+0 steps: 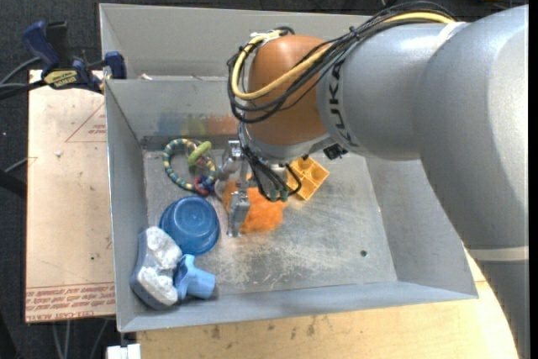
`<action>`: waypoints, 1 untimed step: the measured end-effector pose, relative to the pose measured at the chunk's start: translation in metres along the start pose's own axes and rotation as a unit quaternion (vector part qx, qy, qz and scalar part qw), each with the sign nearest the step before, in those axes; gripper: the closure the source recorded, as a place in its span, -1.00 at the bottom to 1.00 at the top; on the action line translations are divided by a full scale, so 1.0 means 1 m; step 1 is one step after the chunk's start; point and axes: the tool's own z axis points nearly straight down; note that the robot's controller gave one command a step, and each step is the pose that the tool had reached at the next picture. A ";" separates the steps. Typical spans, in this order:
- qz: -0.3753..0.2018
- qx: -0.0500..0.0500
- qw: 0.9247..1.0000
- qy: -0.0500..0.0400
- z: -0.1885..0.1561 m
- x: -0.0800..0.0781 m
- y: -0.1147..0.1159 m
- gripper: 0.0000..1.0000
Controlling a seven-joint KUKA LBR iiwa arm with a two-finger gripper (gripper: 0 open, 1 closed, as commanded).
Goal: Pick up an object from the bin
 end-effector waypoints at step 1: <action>-0.072 -0.001 0.997 -0.002 0.032 0.011 -0.029 -1.00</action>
Offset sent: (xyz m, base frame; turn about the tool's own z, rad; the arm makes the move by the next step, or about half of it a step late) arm 0.0650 0.0354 -0.0539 -0.0385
